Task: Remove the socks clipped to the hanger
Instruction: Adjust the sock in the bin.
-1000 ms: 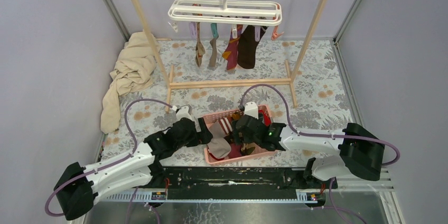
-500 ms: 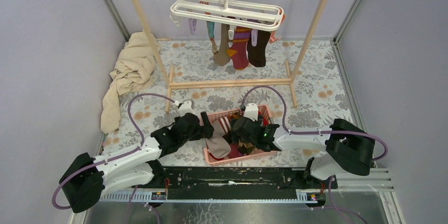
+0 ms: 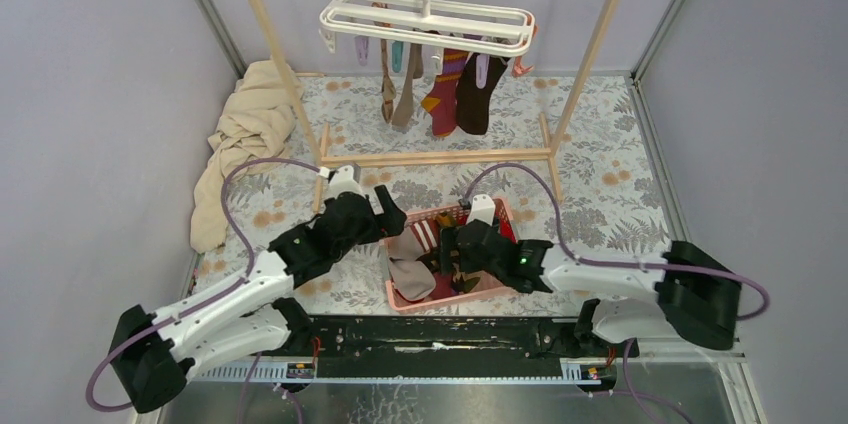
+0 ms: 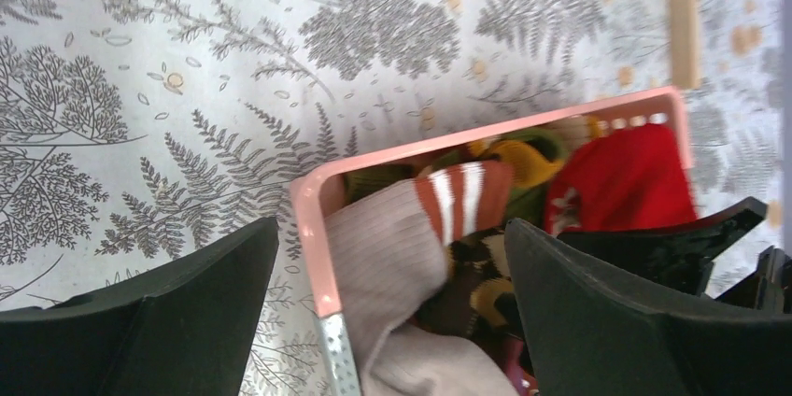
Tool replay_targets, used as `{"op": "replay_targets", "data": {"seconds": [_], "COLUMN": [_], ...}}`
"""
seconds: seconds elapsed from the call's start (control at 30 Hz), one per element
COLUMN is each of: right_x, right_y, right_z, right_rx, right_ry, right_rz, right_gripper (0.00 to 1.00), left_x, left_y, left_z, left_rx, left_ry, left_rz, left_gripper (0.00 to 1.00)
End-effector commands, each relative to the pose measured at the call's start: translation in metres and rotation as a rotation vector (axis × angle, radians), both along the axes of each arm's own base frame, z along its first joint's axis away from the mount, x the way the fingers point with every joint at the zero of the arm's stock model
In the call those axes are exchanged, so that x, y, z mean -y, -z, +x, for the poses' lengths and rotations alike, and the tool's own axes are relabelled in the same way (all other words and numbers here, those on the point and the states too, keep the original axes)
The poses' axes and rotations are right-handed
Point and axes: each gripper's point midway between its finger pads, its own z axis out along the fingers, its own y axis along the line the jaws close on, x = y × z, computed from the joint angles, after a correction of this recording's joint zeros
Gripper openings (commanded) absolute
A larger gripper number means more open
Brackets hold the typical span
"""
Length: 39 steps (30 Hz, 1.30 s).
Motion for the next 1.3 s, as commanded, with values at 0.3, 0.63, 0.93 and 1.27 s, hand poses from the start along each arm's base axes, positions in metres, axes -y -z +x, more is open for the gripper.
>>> {"op": "replay_targets", "data": {"seconds": [0.3, 0.63, 0.93, 1.27], "right_x": [0.005, 0.035, 0.037, 0.026], "right_y": [-0.117, -0.143, -0.166, -0.223], "right_z": [-0.03, -0.039, -0.023, -0.007], "right_rx": [0.12, 0.187, 0.288, 0.354], "right_ry": [-0.267, -0.228, -0.284, -0.204], "right_rz": [0.166, 0.252, 0.109, 0.198], "right_gripper": [1.0, 1.0, 1.0, 0.96], "left_x": [-0.009, 0.002, 0.001, -0.016], "left_y": [-0.059, -0.087, -0.098, -0.102], "left_z": [-0.011, -0.017, -0.034, -0.046], "left_rx": [0.005, -0.044, -0.045, 0.031], "left_ry": [-0.001, 0.057, 0.083, 0.093], "left_rz": [-0.04, -0.035, -0.123, -0.153], "left_gripper": [0.98, 0.98, 0.99, 0.99]}}
